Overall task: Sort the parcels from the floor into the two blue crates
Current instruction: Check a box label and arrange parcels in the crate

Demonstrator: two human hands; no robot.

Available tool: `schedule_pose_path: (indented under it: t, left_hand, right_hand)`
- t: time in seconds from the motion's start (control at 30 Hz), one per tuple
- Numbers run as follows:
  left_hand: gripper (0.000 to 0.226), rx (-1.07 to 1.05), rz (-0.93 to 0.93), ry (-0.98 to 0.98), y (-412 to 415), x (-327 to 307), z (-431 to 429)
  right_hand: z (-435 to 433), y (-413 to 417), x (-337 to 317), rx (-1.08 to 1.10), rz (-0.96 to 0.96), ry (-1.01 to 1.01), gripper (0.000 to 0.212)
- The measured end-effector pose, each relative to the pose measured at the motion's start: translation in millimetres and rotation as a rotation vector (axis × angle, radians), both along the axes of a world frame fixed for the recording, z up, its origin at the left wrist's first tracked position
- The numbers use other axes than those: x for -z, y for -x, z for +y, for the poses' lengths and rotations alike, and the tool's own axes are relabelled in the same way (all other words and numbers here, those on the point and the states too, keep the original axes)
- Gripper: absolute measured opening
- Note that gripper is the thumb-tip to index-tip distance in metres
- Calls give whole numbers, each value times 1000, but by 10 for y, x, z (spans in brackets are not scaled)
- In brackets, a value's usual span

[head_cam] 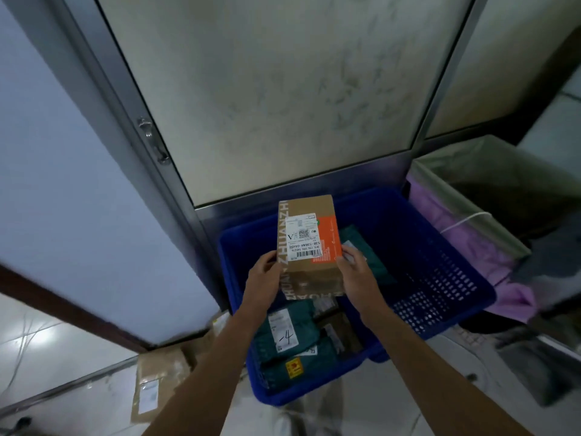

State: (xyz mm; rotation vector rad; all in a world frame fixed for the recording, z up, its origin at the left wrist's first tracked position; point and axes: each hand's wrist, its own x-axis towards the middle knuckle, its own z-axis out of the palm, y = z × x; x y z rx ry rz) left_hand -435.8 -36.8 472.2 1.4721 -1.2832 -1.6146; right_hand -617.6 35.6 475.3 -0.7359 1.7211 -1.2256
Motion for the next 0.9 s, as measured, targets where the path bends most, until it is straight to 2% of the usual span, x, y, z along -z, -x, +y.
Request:
schedule_pose_path:
  t: [0.17,0.33,0.43,0.63,0.77,0.9]
  left_hand:
    - [30,44,23,5,327,-90,-106]
    - [36,77,83,-94,690,-110,-140]
    - [31,116,78,-136,974,-50,-160]
    - [26,175,53,-186,1689,131,-132]
    - [25,190,7,-152,2393,321,-117]
    - [31,119,-26,-157,3147,431,-107]
  right_hand:
    - [-6,228,-79,78,121,44,25]
    - [37,526,-81,141,216,49,33]
    - [49,813,-10,154,251,19,35]
    - [92,1669,217,161,144,-30,30]
    - [4,2421,441,116,95,-40,27]
    - [-115,3230,621,24,85,-71,24]
